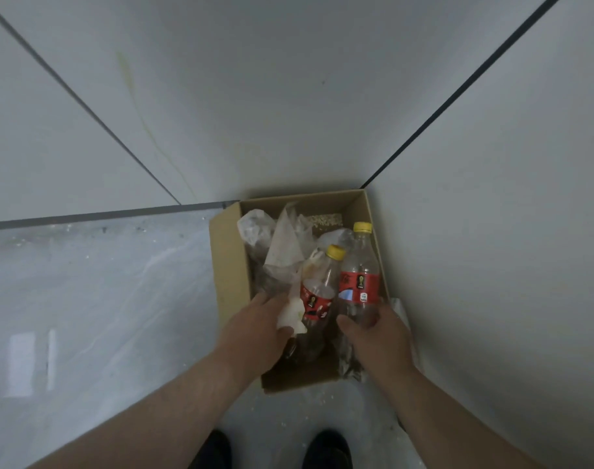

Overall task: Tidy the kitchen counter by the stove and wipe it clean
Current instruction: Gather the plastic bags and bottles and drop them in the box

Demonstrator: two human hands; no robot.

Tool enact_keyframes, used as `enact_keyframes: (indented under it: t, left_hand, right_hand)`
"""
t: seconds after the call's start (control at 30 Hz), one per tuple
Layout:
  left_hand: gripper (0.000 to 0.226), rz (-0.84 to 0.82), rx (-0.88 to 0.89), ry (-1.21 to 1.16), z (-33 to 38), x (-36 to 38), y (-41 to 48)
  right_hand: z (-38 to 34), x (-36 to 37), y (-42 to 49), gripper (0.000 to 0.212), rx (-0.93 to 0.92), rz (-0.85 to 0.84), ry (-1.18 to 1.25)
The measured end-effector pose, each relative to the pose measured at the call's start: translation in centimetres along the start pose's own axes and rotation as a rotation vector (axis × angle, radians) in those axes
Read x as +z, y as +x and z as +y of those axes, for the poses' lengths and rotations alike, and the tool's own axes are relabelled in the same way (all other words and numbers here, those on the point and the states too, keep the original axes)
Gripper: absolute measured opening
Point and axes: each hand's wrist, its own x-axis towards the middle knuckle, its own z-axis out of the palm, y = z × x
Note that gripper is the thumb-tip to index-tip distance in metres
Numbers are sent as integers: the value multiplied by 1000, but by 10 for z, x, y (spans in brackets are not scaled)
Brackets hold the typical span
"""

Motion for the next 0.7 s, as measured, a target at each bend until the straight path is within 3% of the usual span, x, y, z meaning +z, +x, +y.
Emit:
enact_keyframes:
  t: [0.2, 0.37, 0.43, 0.7]
  left_hand:
    - [67, -78, 67, 44, -4, 5, -7]
    - [66, -85, 92, 44, -1, -4, -18]
    - [65, -77, 85, 25, 1, -14, -27]
    - [71, 25, 190, 40, 38, -128, -88]
  right_hand:
    - [12, 12, 15, 56, -73, 10, -146]
    - [-1, 9, 12, 26, -119, 19, -276]
    - [-7, 2, 0, 17, -168, 12, -258]
    - [-102, -51, -92, 26, -375, 82, -104]
